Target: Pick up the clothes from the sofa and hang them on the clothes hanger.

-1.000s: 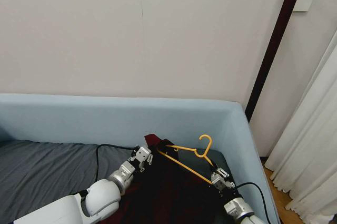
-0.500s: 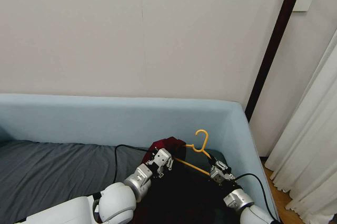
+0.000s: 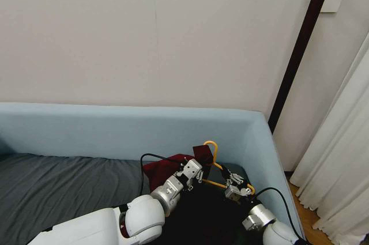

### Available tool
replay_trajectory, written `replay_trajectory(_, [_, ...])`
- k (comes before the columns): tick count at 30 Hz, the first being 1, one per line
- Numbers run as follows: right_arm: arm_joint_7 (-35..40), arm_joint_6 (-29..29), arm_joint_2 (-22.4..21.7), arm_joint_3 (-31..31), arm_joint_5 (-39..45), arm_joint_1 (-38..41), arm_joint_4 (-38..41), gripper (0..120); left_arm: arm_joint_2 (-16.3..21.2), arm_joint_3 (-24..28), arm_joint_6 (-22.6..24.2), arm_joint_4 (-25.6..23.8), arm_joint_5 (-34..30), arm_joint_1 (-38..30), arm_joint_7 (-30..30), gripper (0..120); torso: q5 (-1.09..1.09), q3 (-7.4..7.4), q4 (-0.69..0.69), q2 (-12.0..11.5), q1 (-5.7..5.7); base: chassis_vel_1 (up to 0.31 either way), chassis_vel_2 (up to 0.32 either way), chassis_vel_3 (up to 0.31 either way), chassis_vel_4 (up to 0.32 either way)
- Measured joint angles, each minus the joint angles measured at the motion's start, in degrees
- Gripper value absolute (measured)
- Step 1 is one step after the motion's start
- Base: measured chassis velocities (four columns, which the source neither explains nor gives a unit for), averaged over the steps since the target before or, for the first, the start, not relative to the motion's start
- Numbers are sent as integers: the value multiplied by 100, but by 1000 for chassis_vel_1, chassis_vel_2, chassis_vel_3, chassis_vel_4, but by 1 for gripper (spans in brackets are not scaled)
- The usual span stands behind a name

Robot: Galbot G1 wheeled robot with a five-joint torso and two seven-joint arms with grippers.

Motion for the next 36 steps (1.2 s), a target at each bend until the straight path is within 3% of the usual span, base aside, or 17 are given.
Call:
replay_trajectory(5, [-2,27,-14,64,30,-5,35,5,112,25,193,-150,-12,69,1,0,0,0,0,0,0,0,0,0,0])
replay_trajectory(9, [14,49,-22,157,92,-4,37,5,435,-23,415,-425,0,286,3,11,-1,0,1,0,0,0,0,0,0])
replay_trajectory(13, [22,112,-43,242,140,5,38,5,1005,-144,466,-766,274,601,102,31,-1,0,2,0,0,0,0,0,0])
replay_trajectory(20, [33,166,-40,340,190,-13,77,5,1435,-566,399,-1032,766,1145,255,53,-1,0,0,0,0,0,0,0,0])
replay_trajectory(23, [41,216,-41,432,196,-78,100,5,1736,-921,-80,-1120,1152,1544,443,69,-2,0,2,0,0,0,0,0,0])
replay_trajectory(29, [50,308,-41,499,95,-168,123,5,1952,-1150,-919,-900,1248,1448,843,86,-1,0,1,0,-1,0,0,0,0])
replay_trajectory(33, [67,455,11,606,-119,-199,126,5,1907,-1231,-1802,-84,775,852,1803,99,-2,0,0,0,0,0,0,0,0])
replay_trajectory(34, [67,455,11,606,-119,-199,126,5,1907,-1231,-1802,-84,775,852,1803,99,-2,0,0,0,0,0,0,0,0])
replay_trajectory(36, [80,660,27,676,-331,-201,78,5,1791,-1116,-2013,362,326,470,2116,100,-2,0,1,0,0,0,0,0,0])
